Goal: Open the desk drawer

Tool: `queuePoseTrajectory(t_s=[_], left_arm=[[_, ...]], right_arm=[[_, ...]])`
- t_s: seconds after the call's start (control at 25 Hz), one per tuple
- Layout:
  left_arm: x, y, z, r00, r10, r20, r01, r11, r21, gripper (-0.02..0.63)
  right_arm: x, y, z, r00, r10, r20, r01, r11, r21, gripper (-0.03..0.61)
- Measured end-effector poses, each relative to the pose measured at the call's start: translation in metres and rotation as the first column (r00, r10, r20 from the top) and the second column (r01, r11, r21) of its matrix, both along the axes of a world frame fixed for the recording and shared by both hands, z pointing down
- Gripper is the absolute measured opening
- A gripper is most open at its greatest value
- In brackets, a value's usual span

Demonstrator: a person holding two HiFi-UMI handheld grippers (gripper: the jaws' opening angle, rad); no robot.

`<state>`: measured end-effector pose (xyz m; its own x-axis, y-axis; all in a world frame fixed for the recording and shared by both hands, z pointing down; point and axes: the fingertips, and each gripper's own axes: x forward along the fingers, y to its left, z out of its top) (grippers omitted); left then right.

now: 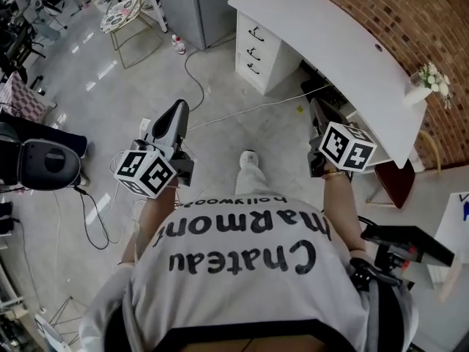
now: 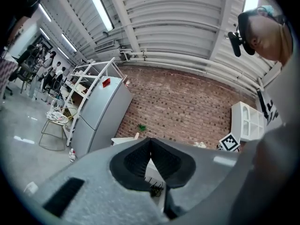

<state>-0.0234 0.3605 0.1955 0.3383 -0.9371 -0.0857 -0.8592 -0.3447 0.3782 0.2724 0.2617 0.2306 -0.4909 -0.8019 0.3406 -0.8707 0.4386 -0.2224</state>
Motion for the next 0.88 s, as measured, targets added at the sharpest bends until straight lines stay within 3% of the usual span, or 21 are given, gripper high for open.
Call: queuePoseTrajectory(t_s=[0.24,0.52,0.76,0.88], left_arm=[[-0.024,-0.055,0.007,0.998,-0.061,-0.009,0.061,0.998,-0.008,0.015],[-0.037,-0.15,-0.015,0.996,-0.086,-0.018,0.086,0.995,0.052,0.015],[-0.038,-0.221,-0.033,0.99,-0.143,-0.002,0.142,0.984,0.104,0.015],[-0.042,-0.246,-0.042,0.982,-0.186,-0.021,0.187,0.972,0.14,0.015]], right_arm=[[-0.031,-0.072,0.007,0.997,-0.072,-0.016,0.072,0.997,-0.003,0.015],[-0.061,-0.19,-0.004,0.99,-0.141,0.008,0.141,0.99,0.008,0.015],[-0.08,-0.269,-0.018,0.957,-0.285,0.052,0.279,0.956,0.088,0.015],[-0.077,-0.301,-0.004,0.952,-0.304,0.029,0.301,0.951,0.067,0.015]])
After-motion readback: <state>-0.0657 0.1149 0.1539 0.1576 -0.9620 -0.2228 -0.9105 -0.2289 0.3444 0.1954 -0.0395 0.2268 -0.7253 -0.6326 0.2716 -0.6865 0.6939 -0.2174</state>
